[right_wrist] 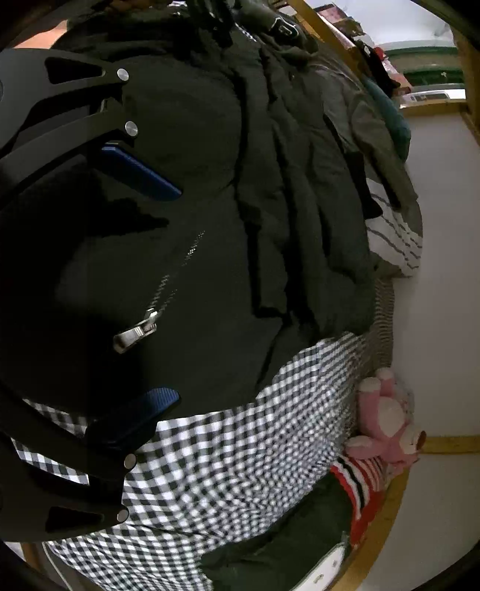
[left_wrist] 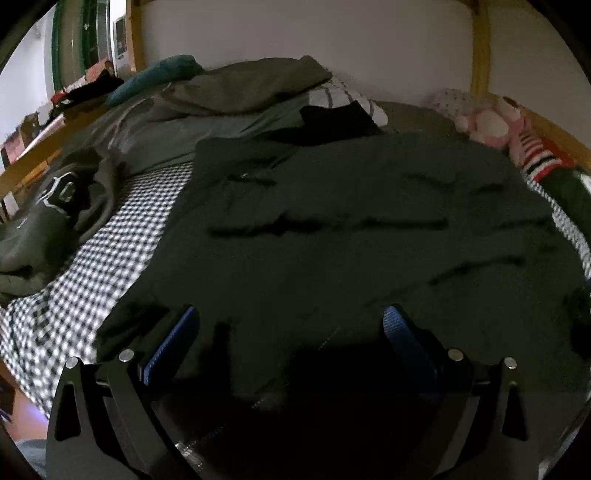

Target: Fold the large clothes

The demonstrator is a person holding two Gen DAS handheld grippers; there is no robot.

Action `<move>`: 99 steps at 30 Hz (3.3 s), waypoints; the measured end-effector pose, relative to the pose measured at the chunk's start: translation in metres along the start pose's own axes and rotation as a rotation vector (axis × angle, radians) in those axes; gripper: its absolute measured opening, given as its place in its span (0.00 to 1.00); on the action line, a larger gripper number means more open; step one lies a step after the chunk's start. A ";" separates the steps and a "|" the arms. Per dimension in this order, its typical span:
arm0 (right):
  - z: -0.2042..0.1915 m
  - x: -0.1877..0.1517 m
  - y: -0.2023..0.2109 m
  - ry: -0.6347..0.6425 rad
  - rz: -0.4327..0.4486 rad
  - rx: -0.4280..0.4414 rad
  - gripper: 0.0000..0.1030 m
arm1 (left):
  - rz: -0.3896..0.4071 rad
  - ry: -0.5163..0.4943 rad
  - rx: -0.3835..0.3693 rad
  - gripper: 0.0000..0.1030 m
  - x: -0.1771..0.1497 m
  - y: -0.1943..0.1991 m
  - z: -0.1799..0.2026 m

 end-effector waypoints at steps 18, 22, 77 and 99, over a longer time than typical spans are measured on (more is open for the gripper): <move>-0.014 -0.053 0.037 -0.029 -0.023 0.101 0.97 | -0.090 0.582 -0.051 0.95 -0.142 0.071 -0.121; -0.024 -0.066 0.051 -0.049 -0.034 0.207 0.97 | -0.168 0.797 -0.293 0.95 -0.162 0.077 -0.094; -0.033 -0.084 0.039 -0.675 -0.212 0.617 0.42 | -0.193 0.674 -0.548 0.51 -0.119 0.075 0.026; -0.042 -0.011 0.106 -0.701 -0.027 0.941 0.11 | -0.104 0.793 -0.519 0.22 -0.059 0.136 -0.006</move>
Point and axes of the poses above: each gripper's, at about its wrist camera, not at the fingertips, and y roughly against the way its jaws point, z to its right, x to its top, the point moved 9 cm from there along -y, roughly the way its jaws point, and after that the axes turned 15 degrees about z, right-handed, at the moved point
